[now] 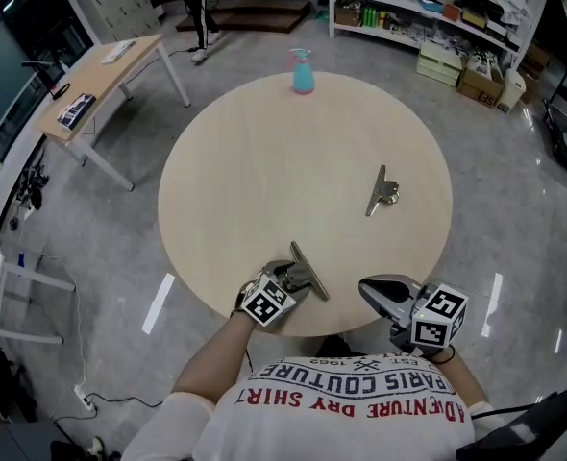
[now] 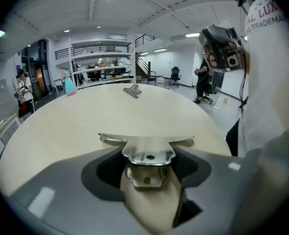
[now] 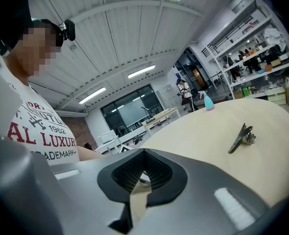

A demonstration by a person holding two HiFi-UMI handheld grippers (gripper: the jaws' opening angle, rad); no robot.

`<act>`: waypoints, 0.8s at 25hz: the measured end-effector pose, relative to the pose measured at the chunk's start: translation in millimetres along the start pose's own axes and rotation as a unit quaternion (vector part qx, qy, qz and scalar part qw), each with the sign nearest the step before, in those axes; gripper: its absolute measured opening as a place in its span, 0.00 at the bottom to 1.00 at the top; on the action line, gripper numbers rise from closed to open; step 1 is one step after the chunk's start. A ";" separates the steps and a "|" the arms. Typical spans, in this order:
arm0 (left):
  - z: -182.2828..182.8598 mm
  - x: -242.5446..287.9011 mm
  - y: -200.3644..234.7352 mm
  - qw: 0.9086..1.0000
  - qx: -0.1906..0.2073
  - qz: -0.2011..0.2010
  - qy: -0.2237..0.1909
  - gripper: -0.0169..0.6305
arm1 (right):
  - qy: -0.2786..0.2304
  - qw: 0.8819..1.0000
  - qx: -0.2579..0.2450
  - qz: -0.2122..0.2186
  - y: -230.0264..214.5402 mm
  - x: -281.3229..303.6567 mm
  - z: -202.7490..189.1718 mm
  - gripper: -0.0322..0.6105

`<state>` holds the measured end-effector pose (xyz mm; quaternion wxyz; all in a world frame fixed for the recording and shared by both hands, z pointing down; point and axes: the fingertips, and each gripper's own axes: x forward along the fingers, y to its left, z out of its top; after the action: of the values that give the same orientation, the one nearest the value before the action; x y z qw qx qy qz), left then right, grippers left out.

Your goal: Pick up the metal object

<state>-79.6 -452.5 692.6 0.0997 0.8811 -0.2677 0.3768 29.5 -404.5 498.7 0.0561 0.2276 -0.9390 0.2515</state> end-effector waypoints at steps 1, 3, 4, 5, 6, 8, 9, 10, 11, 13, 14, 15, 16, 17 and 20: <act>4.7 -6.6 1.0 1.000 -0.013 0.009 -0.009 0.46 | 0.000 1.000 -0.006 0.001 3.4 0.7 0.8 0.05; 19.3 -28.1 2.4 0.998 -0.048 0.026 -0.037 0.46 | 0.000 1.000 -0.017 -0.001 8.9 2.3 1.5 0.05; 30.0 -42.7 1.9 0.996 -0.062 0.032 -0.057 0.46 | 0.000 1.000 -0.020 -0.003 11.2 2.5 2.1 0.05; 43.1 -59.6 0.4 0.993 -0.074 0.037 -0.080 0.46 | -0.001 1.000 -0.023 -0.004 13.4 2.3 2.9 0.05; 57.7 -78.4 -2.3 0.990 -0.082 0.038 -0.106 0.46 | -0.003 1.000 -0.026 -0.004 15.7 1.9 4.1 0.05; 87.1 -119.0 -9.5 0.982 -0.094 0.033 -0.157 0.46 | -0.006 0.999 -0.037 -0.004 20.3 1.1 8.3 0.05; 100.4 -139.2 -13.8 0.978 -0.099 0.026 -0.182 0.46 | -0.009 0.999 -0.044 -0.005 22.6 0.9 11.7 0.05; 111.9 -158.4 -18.5 0.973 -0.103 0.019 -0.205 0.46 | -0.013 0.999 -0.050 -0.005 25.0 0.8 15.8 0.05; 121.2 -176.3 -23.3 0.969 -0.104 0.011 -0.224 0.46 | -0.017 0.998 -0.055 -0.005 27.8 0.9 20.5 0.05; 132.8 -205.7 -33.1 0.963 -0.096 0.004 -0.252 0.46 | -0.024 0.997 -0.068 -0.003 35.4 1.7 29.9 0.05; 135.4 -215.9 -37.5 0.962 -0.091 0.002 -0.259 0.46 | -0.028 0.997 -0.075 -0.003 39.4 2.0 34.2 0.05; 136.3 -222.6 -41.2 0.961 -0.088 0.000 -0.261 0.46 | -0.031 0.996 -0.083 -0.003 42.8 2.1 38.2 0.05; 136.0 -226.5 -44.2 0.961 -0.088 -0.001 -0.261 0.46 | -0.032 0.995 -0.092 -0.005 45.7 2.0 41.7 0.05; 134.9 -228.6 -46.6 0.962 -0.089 -0.003 -0.260 0.46 | -0.032 0.994 -0.101 -0.009 47.9 2.1 44.5 0.05; 130.4 -232.1 -50.6 0.961 -0.095 -0.005 -0.259 0.46 | -0.035 0.992 -0.120 -0.020 53.1 3.7 47.9 0.05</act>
<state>-105.1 -367.3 436.6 0.1119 0.9365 -0.3141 0.1083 2.4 -388.9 434.3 0.0553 0.2462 -0.9592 0.1278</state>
